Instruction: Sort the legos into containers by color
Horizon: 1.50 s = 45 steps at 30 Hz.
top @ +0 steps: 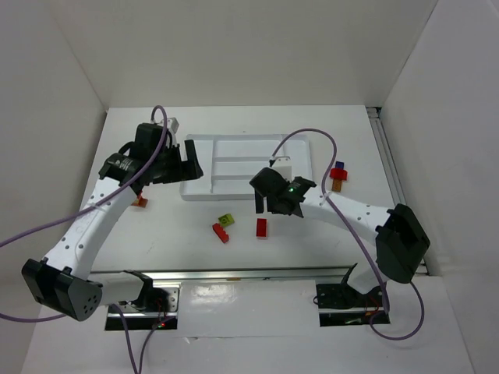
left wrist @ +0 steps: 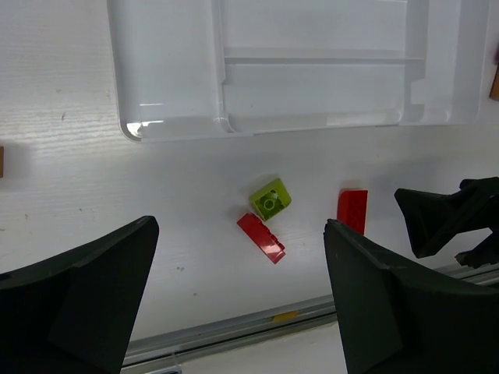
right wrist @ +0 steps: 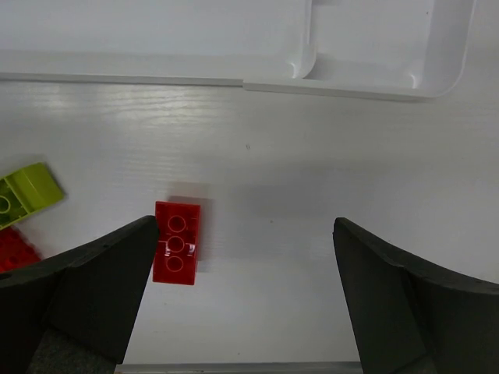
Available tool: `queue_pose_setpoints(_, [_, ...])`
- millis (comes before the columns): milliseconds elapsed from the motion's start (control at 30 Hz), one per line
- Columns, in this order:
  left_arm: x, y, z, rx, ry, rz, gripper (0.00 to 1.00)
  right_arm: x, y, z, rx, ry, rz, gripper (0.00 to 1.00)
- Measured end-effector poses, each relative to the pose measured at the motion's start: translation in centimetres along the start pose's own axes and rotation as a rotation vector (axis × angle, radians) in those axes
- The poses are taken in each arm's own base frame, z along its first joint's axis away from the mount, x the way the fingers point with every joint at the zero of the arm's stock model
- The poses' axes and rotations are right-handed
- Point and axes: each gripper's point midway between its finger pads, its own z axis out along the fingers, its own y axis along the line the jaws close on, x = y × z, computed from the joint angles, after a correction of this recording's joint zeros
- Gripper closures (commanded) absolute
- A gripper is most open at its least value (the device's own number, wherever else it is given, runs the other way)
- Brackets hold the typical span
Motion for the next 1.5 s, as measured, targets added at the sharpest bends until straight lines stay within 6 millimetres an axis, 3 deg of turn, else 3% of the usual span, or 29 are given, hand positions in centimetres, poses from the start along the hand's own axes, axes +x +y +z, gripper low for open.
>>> queue_pose_setpoints(233, [-0.2, 0.2, -0.1, -0.010, -0.010, 0.004, 0.02, 1.3, -0.8, 0.2, 0.015, 0.018, 0.021, 0.00])
queue_pose_setpoints(400, [-1.7, 0.2, -0.8, -0.032, -0.055, 0.020, 0.02, 2.0, -1.0, -0.3, 0.000, 0.017, 0.024, 0.00])
queue_pose_setpoints(633, [-3.2, 1.1, -1.8, -0.095, -0.098, 0.065, 0.02, 2.2, 1.3, -0.1, -0.103, 0.029, 0.024, 0.00])
queue_pose_setpoints(867, [-2.4, 1.6, -1.9, -0.126, -0.075, 0.070, 0.02, 5.1, 4.0, 3.0, -0.178, 0.152, -0.024, 0.00])
queue_pose_setpoints(1000, [-1.8, 2.0, -1.6, -0.138, -0.056, 0.073, 0.02, 6.6, 4.3, 4.4, -0.173, 0.204, -0.040, 0.14])
queue_pose_setpoints(1267, [-1.6, 2.7, -1.4, -0.176, -0.054, 0.067, 0.02, 7.4, 4.5, 5.0, -0.158, 0.213, -0.061, 0.43])
queue_pose_setpoints(1500, [-1.2, 4.3, -0.9, -0.260, -0.058, 0.043, 0.01, 8.0, 4.6, 5.3, -0.122, 0.210, -0.096, 0.59])
